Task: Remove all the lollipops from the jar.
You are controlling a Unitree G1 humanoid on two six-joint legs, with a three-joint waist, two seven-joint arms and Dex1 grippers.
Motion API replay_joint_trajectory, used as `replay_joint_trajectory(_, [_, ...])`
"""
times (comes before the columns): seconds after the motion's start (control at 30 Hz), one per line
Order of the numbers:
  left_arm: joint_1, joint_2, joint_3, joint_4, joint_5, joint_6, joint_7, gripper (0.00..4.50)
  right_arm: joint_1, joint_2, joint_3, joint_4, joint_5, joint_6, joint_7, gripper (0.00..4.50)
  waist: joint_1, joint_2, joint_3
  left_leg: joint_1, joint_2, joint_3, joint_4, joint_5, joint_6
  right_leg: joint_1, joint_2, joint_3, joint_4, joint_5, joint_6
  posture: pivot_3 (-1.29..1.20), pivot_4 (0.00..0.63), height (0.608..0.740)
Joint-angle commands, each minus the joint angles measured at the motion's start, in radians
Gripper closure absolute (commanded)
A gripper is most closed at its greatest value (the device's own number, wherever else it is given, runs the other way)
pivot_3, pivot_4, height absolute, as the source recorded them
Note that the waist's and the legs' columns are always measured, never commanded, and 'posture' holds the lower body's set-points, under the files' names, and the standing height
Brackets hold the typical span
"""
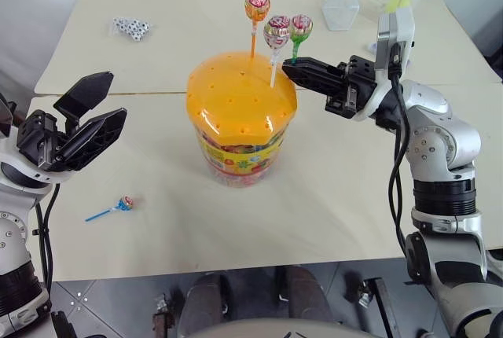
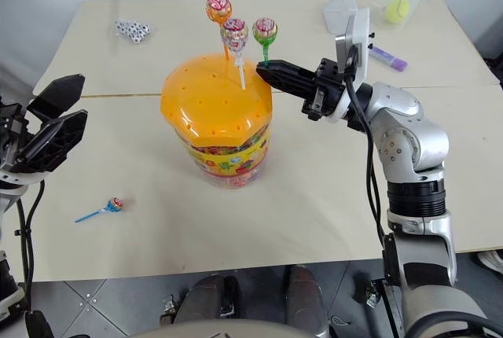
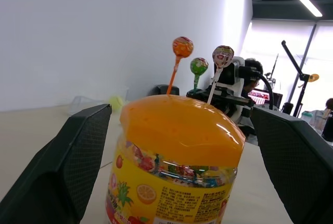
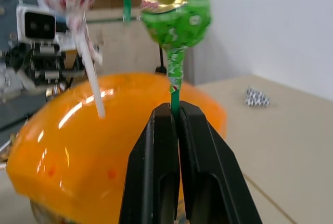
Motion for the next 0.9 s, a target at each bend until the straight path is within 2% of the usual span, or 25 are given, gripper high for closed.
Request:
replay_joint_trajectory(0.03, [-0.021,-0.008,0.004,-0.011,-0.041,-0.018,-0.037,0.0,-0.045,0.007,-0.127,0.047,0.04,-0.09,-0.003,4.44,0.0,0.0,0.0,0.0,0.0,0.0,0.0,0.0,0.0,0.0,0.0,0.0,0.0,0.0,0.0,0.0,0.15,0.74])
replay_joint_trajectory(0.17, [-0.01,0.017,-0.042,-0.006,0.009,-0.019,-0.112,0.0,-0.065,-0.063,-0.219,0.093,0.061,-0.088,0.0,4.44,0.004,0.0,0.0,-0.001,-0.001,0.0,0.0,0.0,0.0,0.0,0.0,0.0,-0.001,0.0,0.0,0.0,0.15,0.74])
replay_joint_trajectory(0.27, [0.019,0.062,-0.114,-0.011,0.149,-0.095,-0.211,0.0,0.005,-0.268,-0.139,0.14,-0.082,-0.04,0.089,4.44,0.004,0.0,0.0,-0.001,-0.001,0.0,-0.001,0.0,0.001,0.0,0.0,-0.001,-0.002,0.0,0.0,0.0,0.15,0.74])
replay_joint_trajectory(0.33, [0.044,0.087,-0.152,-0.01,0.228,-0.153,-0.276,0.0,0.107,-0.429,-0.053,0.179,-0.224,-0.071,0.158,4.44,0.007,0.0,0.0,-0.001,-0.001,0.006,-0.001,-0.001,0.001,0.0,0.0,-0.002,-0.003,0.0,0.0,0.0,0.15,0.74])
replay_joint_trajectory(0.4, [0.062,0.098,-0.167,-0.004,0.257,-0.182,-0.312,0.0,0.201,-0.515,-0.015,0.22,-0.314,-0.134,0.189,4.44,0.006,0.0,0.0,-0.001,0.0,0.008,-0.002,-0.002,0.001,0.0,0.001,-0.002,-0.005,0.0,0.0,0.0,0.15,0.74])
replay_joint_trajectory(0.53, [0.083,0.109,-0.171,0.021,0.281,-0.199,-0.352,0.0,0.37,-0.569,0.038,0.314,-0.464,-0.337,0.218,4.44,-0.003,0.0,0.0,-0.001,0.001,0.015,-0.001,-0.002,0.001,0.0,0.0,-0.001,-0.007,0.0,0.0,0.0,0.15,0.74])
replay_joint_trajectory(0.63, [0.077,0.104,-0.167,0.031,0.286,-0.206,-0.356,0.0,0.405,-0.554,0.04,0.384,-0.506,-0.405,0.213,4.44,-0.01,0.001,0.0,0.004,0.002,0.021,-0.001,-0.002,0.002,0.0,0.0,0.003,-0.006,-0.001,0.0,0.0,0.15,0.74])
replay_joint_trajectory(0.77, [0.074,0.099,-0.152,0.034,0.268,-0.192,-0.336,0.0,0.413,-0.532,0.024,0.419,-0.492,-0.39,0.223,3.56,-0.008,0.001,0.0,0.006,0.002,0.021,0.0,-0.001,0.002,0.0,0.0,0.007,-0.005,-0.001,0.0,0.0,0.15,0.74])
replay_joint_trajectory(0.9, [0.075,0.093,-0.12,0.032,0.229,-0.172,-0.31,0.0,0.409,-0.501,-0.056,0.365,-0.358,-0.392,0.325,2.12,0.0,0.001,0.001,0.005,0.002,0.02,0.0,-0.002,0.002,0.0,0.0,0.007,-0.004,-0.001,0.0,0.0,0.15,0.74])
